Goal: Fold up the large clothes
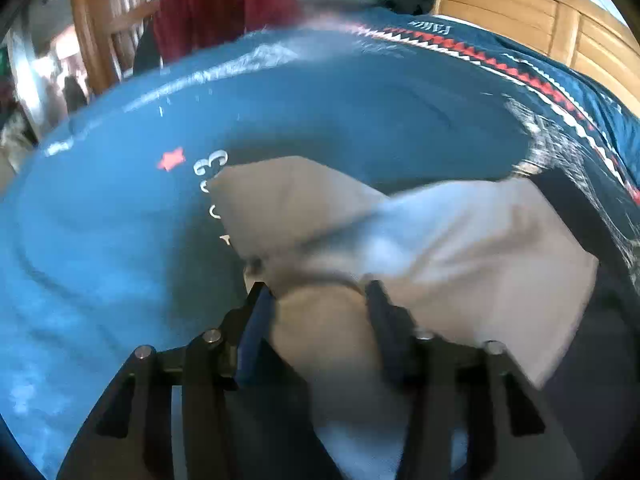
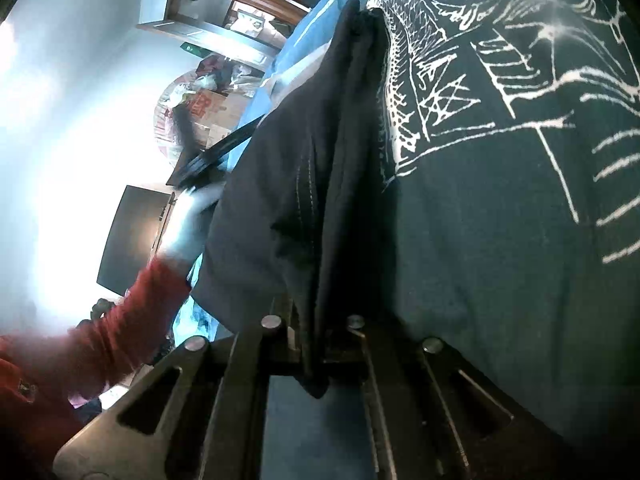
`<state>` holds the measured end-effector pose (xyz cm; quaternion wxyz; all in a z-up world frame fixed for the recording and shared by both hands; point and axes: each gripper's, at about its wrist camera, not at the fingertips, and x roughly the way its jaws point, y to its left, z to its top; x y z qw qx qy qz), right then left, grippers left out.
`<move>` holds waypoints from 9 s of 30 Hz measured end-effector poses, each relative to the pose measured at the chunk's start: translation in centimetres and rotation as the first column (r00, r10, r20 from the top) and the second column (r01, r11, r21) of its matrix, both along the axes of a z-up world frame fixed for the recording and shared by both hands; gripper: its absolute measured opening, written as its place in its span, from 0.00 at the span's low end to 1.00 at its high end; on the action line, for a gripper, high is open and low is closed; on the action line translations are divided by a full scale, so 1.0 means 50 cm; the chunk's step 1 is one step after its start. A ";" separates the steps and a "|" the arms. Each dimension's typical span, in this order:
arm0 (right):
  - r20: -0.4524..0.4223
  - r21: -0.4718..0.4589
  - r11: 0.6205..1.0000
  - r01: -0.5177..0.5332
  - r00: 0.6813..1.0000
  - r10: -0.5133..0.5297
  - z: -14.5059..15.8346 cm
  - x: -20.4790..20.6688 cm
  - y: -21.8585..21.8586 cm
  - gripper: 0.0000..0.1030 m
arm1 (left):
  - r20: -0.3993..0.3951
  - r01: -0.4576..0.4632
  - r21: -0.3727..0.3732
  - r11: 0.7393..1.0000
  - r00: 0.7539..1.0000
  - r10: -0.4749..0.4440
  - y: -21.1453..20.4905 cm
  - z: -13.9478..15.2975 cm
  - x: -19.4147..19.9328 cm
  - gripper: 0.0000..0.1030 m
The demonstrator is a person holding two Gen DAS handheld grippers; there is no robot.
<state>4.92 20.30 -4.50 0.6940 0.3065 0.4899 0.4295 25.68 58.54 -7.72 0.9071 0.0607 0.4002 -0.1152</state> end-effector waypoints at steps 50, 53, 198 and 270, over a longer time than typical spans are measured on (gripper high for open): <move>0.383 -0.720 0.604 0.342 0.921 -0.066 0.073 -0.209 0.154 1.00 | -0.125 -0.383 -0.006 0.924 0.917 0.379 -0.054 -0.075 -0.566 1.00; 0.398 -0.715 0.602 0.355 0.915 -0.067 0.072 -0.226 0.159 1.00 | -0.109 -0.387 -0.013 0.922 0.917 0.384 -0.055 -0.078 -0.568 1.00; 0.384 -0.653 0.680 0.333 0.920 -0.082 0.074 -0.193 0.164 1.00 | -0.080 -0.391 -0.037 0.920 0.919 0.387 -0.060 -0.085 -0.565 1.00; 0.607 -0.525 0.678 0.514 0.785 -0.124 0.571 -0.464 0.141 1.00 | 0.257 -0.341 -0.148 0.928 0.893 0.369 -0.174 0.434 -0.867 1.00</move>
